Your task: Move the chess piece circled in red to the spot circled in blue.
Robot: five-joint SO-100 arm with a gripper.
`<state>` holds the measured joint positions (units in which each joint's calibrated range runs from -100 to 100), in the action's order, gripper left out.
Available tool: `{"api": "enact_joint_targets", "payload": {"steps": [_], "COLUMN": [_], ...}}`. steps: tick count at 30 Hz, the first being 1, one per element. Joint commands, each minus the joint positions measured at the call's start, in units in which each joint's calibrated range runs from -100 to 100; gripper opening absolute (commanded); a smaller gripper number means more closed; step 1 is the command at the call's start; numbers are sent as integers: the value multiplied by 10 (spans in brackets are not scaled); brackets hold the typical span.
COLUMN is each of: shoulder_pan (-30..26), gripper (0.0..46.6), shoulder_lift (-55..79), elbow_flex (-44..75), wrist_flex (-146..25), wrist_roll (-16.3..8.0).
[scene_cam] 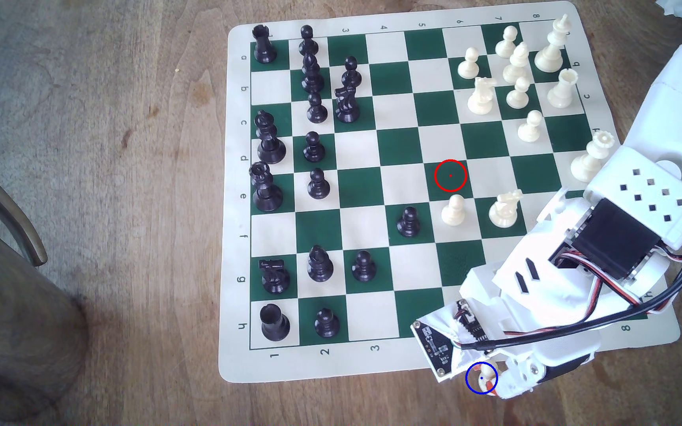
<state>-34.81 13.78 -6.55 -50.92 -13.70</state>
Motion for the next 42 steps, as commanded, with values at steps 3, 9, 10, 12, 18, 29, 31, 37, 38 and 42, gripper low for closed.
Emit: {"api": "enact_joint_targets", "payload": {"steps": [3, 9, 10, 12, 18, 29, 31, 37, 38, 42], "shoulder_pan": [10, 11, 11, 11, 14, 96, 121, 266, 282, 359], "gripper": [5, 4, 2, 20, 227, 232, 228, 168, 150, 74], "shoulder_lift": [-17, -5, -3, -2, -21, -244, -308, -555, -598, -771], "elbow_flex": [36, 34, 33, 30, 14, -90, -109, -379, -428, -617], "wrist_flex": [8, 23, 23, 23, 29, -8, -28, 93, 113, 190], "wrist_roll": [-1, -2, -2, -2, -6, 3, 3, 25, 28, 57]}}
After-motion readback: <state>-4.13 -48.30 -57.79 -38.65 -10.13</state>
